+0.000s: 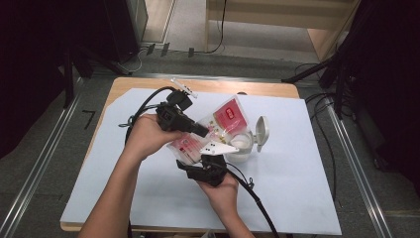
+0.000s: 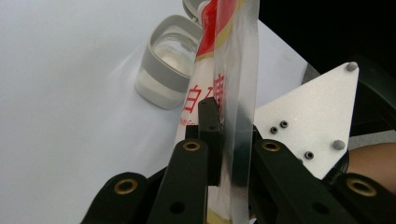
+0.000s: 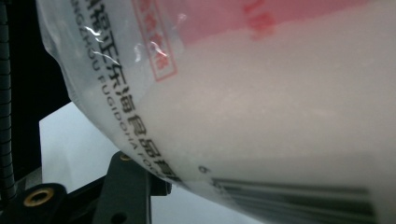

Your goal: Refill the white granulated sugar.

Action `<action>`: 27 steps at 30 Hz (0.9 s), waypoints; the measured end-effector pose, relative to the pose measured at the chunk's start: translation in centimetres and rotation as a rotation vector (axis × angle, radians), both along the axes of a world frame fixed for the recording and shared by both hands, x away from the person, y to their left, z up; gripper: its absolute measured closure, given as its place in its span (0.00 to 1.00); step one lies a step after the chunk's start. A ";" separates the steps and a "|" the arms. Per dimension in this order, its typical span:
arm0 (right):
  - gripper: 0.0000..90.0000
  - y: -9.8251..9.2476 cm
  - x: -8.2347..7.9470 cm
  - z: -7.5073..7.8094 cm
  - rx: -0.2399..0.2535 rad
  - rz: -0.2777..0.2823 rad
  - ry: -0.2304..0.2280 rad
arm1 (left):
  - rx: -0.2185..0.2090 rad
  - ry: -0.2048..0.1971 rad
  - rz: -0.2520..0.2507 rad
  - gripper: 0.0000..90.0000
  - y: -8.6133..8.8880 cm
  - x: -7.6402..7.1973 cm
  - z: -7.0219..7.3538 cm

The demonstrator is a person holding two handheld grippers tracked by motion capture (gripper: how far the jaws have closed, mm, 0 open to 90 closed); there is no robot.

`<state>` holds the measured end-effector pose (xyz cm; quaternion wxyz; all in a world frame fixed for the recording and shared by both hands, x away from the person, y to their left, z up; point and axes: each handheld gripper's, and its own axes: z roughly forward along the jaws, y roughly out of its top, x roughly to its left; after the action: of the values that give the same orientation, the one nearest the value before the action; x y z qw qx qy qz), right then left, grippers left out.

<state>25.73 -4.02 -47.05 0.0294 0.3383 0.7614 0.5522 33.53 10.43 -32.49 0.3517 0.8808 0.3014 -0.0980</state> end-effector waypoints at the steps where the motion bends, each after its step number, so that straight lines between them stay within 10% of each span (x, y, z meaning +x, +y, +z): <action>1: 0.59 0.0 0.0 0.0 -0.001 -0.001 -0.003 | -0.004 0.001 0.005 0.98 0.0 0.0 0.0; 27: 0.58 -0.6 0.4 -1.1 -0.007 -0.029 0.011 | 0.023 0.016 0.021 0.99 2.3 -0.4 -0.3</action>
<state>26.11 -4.59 -48.11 0.0345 0.3525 0.7586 0.5470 33.16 12.68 -32.76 0.3400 0.8808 0.3147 -0.0978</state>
